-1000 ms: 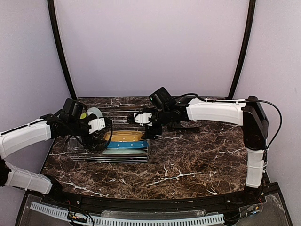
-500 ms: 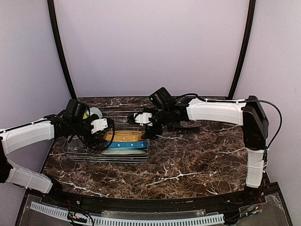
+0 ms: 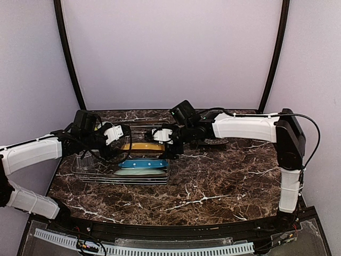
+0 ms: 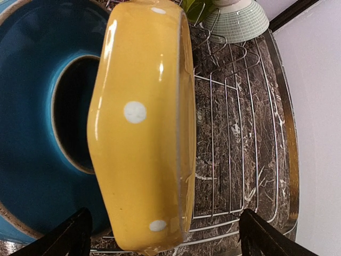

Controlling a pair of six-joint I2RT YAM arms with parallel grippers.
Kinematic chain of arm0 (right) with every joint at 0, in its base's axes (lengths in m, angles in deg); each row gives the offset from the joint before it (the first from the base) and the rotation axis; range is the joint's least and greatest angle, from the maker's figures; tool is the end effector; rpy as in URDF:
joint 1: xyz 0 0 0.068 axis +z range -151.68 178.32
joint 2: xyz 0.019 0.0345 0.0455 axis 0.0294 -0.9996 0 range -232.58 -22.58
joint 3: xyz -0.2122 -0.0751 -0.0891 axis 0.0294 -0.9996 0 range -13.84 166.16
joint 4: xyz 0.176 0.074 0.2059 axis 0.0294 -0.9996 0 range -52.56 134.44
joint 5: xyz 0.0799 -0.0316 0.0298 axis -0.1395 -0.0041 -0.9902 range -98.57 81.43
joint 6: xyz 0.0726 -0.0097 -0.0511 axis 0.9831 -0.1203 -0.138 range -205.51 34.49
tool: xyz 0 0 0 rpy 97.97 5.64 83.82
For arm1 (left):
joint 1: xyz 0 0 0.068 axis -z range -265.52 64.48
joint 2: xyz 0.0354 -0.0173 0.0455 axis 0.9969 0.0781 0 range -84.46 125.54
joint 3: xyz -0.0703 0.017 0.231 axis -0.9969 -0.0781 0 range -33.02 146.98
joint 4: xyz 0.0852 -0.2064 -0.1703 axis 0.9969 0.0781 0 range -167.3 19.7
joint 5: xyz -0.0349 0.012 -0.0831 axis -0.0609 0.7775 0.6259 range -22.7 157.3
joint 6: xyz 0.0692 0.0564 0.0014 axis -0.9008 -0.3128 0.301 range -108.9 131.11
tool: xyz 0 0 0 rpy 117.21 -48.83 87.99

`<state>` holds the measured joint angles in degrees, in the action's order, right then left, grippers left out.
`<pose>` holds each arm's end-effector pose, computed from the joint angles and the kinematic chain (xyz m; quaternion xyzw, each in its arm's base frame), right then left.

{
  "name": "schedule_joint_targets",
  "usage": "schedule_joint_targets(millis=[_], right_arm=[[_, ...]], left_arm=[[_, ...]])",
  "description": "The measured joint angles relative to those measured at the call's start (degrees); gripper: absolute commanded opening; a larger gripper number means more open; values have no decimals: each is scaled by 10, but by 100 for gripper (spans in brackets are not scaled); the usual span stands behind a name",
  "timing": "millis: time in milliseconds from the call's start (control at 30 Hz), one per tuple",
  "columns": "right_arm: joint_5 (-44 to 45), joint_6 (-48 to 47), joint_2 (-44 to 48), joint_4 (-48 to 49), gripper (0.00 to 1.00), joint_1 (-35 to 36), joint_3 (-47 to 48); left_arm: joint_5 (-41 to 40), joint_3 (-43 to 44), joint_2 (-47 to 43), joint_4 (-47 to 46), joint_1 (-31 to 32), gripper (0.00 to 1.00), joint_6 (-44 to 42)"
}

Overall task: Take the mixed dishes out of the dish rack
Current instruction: Grab the plate from the dish rack.

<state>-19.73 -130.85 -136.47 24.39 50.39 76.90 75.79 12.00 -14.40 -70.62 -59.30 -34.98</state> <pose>0.2906 0.3981 0.1723 -0.7118 0.5738 0.1122 0.3893 0.2969 -0.1592 0.1933 0.5430 0.6821 0.0201 0.4894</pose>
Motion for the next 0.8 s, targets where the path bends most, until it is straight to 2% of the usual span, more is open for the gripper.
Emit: schedule_joint_targets(millis=[233,800], right_arm=[[12,3,-2,0,74,1,3],[66,34,-56,40,56,17,47]], left_arm=[[7,0,4,-24,0,85,12],[5,-1,2,-50,0,91,37]])
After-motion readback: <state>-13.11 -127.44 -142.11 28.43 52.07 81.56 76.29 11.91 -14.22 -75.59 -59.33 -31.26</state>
